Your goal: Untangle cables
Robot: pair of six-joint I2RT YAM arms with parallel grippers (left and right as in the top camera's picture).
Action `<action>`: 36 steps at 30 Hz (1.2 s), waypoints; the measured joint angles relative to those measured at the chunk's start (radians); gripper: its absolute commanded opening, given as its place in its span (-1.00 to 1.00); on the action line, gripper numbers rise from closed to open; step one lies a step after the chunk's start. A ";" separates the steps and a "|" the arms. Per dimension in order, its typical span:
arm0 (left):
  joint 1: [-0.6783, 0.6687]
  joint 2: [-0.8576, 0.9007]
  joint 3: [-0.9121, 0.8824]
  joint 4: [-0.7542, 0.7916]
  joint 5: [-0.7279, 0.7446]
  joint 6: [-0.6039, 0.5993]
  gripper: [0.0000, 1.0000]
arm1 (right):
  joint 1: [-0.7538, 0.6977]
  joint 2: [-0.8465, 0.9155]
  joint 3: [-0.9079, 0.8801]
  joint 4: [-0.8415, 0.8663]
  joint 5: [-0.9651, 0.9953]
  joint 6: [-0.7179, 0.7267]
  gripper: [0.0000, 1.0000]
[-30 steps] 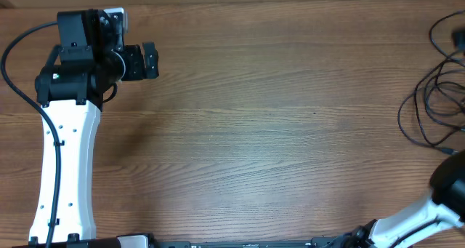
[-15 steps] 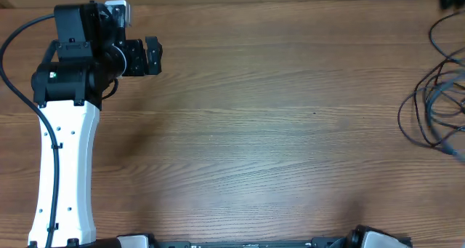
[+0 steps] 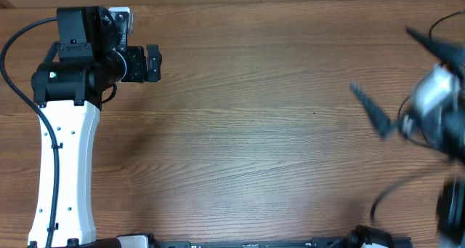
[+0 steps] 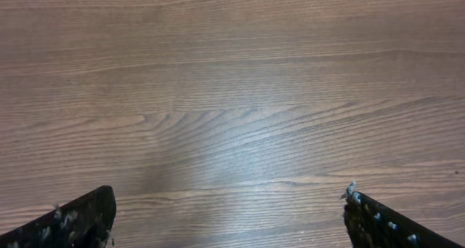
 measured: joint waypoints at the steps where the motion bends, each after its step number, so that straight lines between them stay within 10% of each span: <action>1: 0.000 0.000 0.000 0.000 -0.002 0.005 1.00 | 0.000 -0.083 -0.023 0.013 0.038 -0.008 1.00; 5: 0.000 0.000 0.000 0.013 -0.008 0.015 1.00 | 0.001 -0.353 -0.021 -0.112 0.143 0.060 1.00; 11: 0.000 0.000 0.002 0.031 -0.008 0.016 1.00 | 0.008 -0.530 -0.140 -0.565 0.029 -0.311 0.99; 17: 0.000 0.000 0.002 0.023 -0.008 0.016 1.00 | 0.008 -0.521 -0.452 -0.259 -0.092 -0.532 1.00; 24: 0.000 0.000 0.002 0.003 -0.008 0.016 1.00 | 0.008 -0.460 -0.693 0.378 0.035 -0.157 1.00; 36: 0.000 0.000 0.002 0.004 -0.009 0.016 1.00 | 0.007 -0.151 -0.772 0.444 0.494 0.398 1.00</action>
